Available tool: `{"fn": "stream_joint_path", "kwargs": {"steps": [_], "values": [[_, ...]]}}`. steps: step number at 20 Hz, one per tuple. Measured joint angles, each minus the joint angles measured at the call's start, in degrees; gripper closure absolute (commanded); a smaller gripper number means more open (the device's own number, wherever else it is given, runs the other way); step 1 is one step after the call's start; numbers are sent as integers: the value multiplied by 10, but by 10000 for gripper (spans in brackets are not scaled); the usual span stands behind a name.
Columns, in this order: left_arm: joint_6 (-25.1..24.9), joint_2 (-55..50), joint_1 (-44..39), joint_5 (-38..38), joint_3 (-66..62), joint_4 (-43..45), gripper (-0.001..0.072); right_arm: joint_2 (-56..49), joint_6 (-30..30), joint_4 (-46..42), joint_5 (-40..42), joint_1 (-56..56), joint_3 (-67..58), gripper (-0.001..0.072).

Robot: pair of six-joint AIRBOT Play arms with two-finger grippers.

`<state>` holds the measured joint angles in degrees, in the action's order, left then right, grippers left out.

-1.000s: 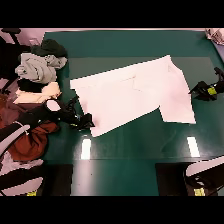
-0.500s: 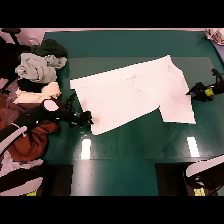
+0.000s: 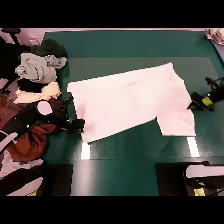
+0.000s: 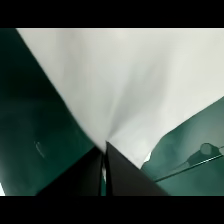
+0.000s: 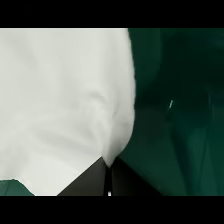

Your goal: Fold the shirts.

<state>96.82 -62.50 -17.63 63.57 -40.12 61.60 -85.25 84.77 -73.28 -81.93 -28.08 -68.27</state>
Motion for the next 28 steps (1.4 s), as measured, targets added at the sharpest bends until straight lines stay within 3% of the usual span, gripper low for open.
{"fn": "stream_joint_path", "kwargs": {"steps": [6,7,9,10,11,12,13,14,15,20,28], "values": [[7,35,1,76,0,88,682,188,73,-89,-85,-7,148,682],[8,38,1,83,0,99,682,215,78,-102,-94,-6,169,603],[9,42,1,93,0,112,681,260,88,-122,-102,-4,200,277],[12,43,2,97,0,115,680,280,92,-125,-103,-3,209,186],[13,44,2,98,-3,115,679,299,96,-125,-103,-3,213,182],[14,44,1,100,-9,115,615,315,102,-129,-101,-2,213,182],[15,45,1,104,-17,115,293,331,106,-130,-96,-2,209,182],[16,45,1,107,-29,116,33,344,108,-124,-85,-2,202,182],[16,45,1,110,-44,116,0,357,111,-112,-68,-2,193,182],[12,45,1,136,-141,124,2,374,115,-54,31,-2,169,182],[14,39,64,119,-207,132,2,247,84,31,79,-2,163,183]]}}
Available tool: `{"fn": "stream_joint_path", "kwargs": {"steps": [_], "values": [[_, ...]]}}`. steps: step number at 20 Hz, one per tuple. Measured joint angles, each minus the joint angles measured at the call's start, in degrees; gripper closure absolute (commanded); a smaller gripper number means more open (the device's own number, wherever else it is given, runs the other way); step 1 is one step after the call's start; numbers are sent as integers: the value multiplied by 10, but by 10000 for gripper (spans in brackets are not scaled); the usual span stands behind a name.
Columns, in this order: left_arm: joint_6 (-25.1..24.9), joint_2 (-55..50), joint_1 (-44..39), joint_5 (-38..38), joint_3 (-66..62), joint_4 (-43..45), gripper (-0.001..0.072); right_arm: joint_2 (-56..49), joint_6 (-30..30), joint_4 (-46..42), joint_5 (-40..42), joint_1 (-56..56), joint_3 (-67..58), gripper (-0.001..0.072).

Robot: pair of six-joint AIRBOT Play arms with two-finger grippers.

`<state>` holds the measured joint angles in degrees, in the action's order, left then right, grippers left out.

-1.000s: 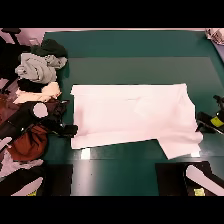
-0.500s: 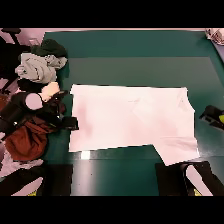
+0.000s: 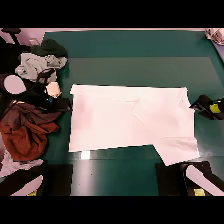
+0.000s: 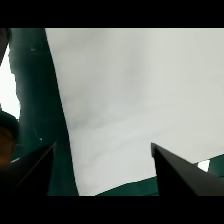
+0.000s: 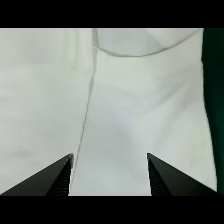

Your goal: Fold the shirts.

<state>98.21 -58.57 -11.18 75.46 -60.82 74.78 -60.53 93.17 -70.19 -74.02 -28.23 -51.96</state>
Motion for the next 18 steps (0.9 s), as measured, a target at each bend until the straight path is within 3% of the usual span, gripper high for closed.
{"fn": "stream_joint_path", "kwargs": {"steps": [6,8,9,10,18], "values": [[-27,0,15,21,44,-17,3,-31,-18,-57,-19,-1,9,182],[-40,0,17,21,80,-28,3,-34,-19,-87,-23,-1,20,122],[-50,0,17,21,99,-39,3,-35,-20,-101,-26,-1,26,42],[-60,0,17,19,114,-49,3,-35,-21,-113,-30,-1,31,13],[-125,-24,18,0,200,-81,3,-37,-43,-133,-56,-29,41,13]]}}
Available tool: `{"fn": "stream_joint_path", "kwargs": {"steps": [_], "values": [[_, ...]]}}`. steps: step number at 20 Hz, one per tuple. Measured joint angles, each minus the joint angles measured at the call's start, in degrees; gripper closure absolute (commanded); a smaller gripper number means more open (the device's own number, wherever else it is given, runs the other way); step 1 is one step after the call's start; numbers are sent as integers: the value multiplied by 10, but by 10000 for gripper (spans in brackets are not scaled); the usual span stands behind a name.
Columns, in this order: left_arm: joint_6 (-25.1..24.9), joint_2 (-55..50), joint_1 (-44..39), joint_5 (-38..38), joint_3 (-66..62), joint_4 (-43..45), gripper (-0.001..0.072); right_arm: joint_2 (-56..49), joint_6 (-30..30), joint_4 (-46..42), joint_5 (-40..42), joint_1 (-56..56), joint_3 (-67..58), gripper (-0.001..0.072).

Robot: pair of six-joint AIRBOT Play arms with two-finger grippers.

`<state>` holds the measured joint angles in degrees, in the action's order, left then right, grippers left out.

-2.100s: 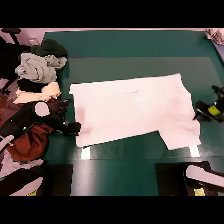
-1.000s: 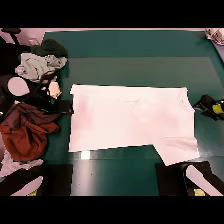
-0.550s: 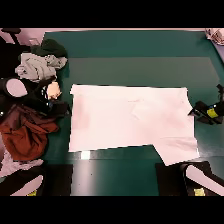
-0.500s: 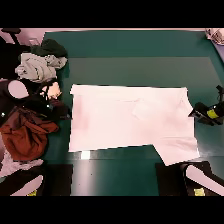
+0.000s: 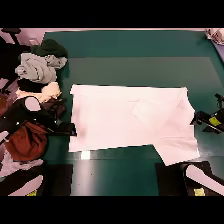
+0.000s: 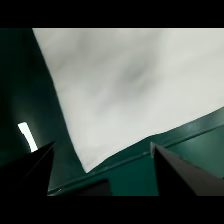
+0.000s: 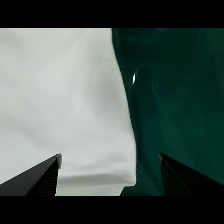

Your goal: Fold the shirts.

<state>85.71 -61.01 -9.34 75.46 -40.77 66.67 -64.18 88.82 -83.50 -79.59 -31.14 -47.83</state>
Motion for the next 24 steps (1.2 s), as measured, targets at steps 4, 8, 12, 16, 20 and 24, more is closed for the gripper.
{"fn": "stream_joint_path", "kwargs": {"steps": [4,8,12,16,20,24], "values": [[-37,-19,0,-17,40,-1,4,0,-3,0,-9,-8,0,13],[-71,-40,0,-15,68,-35,174,0,-4,0,-16,-10,0,13],[-110,-52,0,-44,81,-97,432,0,-4,0,-16,-10,0,13],[-120,-55,-1,-97,82,-130,682,-2,-16,-1,-4,-12,1,13],[-118,-53,0,-106,79,-138,682,-26,-28,1,-6,-33,1,14],[-108,-50,0,-101,78,-143,682,-41,-45,26,-2,-61,5,16]]}}
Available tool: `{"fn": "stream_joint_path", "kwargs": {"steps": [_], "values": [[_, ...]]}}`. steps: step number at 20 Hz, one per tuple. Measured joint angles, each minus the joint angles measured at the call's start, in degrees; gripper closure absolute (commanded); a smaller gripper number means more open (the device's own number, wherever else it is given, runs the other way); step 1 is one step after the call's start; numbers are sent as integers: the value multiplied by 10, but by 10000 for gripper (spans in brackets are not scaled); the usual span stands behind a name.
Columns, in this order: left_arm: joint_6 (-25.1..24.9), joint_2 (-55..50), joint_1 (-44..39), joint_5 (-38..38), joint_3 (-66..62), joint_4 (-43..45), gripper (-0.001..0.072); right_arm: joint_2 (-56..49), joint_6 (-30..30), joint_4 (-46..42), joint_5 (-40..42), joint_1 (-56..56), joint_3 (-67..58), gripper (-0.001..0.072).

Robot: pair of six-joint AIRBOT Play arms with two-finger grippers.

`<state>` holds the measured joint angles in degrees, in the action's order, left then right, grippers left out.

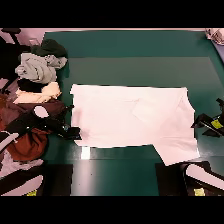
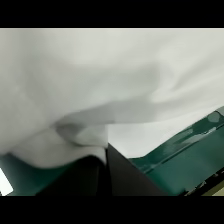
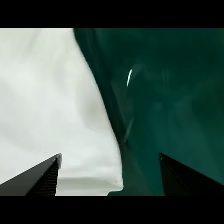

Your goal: Fold the shirts.

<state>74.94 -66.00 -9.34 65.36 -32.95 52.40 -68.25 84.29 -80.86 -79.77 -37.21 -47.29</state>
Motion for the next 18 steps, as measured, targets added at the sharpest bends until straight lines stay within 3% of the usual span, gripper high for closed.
{"fn": "stream_joint_path", "kwargs": {"steps": [6,7,8,10,12,14,18], "values": [[12,1,0,16,-23,-4,682,0,-30,34,31,-17,71,37],[13,1,0,19,-28,-4,682,2,-37,43,40,-17,84,91],[15,1,0,21,-35,-4,682,3,-43,63,39,-15,97,176],[20,1,0,25,-46,-4,682,8,-70,111,-4,-3,128,488],[26,1,0,28,-56,-4,682,33,-84,126,42,9,136,676],[33,1,-1,31,-65,-5,682,59,-93,149,111,23,129,687],[43,1,-1,43,-81,-6,682,98,-98,162,120,37,87,687]]}}
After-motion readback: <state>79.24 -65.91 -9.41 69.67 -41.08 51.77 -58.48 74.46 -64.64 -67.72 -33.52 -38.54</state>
